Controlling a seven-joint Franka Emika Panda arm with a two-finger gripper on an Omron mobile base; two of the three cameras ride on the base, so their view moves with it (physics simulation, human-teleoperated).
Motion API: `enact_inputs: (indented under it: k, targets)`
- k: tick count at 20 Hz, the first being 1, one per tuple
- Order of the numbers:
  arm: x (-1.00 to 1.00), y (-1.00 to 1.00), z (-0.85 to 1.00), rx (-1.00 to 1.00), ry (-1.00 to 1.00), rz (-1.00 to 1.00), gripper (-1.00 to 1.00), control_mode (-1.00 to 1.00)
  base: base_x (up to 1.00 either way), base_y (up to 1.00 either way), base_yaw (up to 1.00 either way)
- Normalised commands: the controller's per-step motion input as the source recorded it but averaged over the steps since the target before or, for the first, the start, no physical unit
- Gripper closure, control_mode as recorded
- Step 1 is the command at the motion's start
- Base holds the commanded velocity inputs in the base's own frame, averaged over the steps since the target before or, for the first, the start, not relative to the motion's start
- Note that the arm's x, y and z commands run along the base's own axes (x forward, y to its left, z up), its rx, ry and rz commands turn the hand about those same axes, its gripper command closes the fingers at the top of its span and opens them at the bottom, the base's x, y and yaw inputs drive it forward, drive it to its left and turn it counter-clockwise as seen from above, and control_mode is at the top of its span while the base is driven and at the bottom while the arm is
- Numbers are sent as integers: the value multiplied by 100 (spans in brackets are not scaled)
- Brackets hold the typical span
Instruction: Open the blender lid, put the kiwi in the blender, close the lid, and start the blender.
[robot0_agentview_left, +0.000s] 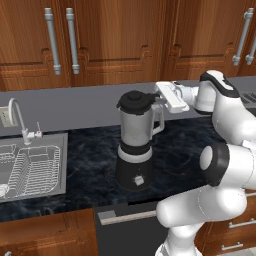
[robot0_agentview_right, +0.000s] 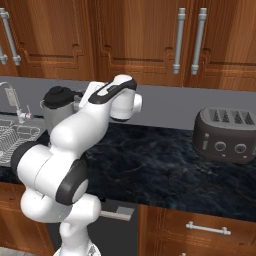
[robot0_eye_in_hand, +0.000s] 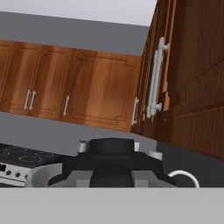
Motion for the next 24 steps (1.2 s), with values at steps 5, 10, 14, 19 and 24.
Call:
enact_inputs:
  k: [5,10,14,19,24]
  targets:
    - [-11,17,0,0,0,0,100,-100,0,0,0]
    - [-9,5,1,0,2,0,100,-100,0,0,0]
    - [0,0,0,0,2,1,100,-100,0,0,0]
    - [0,-4,0,0,2,1,100,-100,0,0,0]
    - [0,0,4,0,5,0,100,-100,0,0,0]
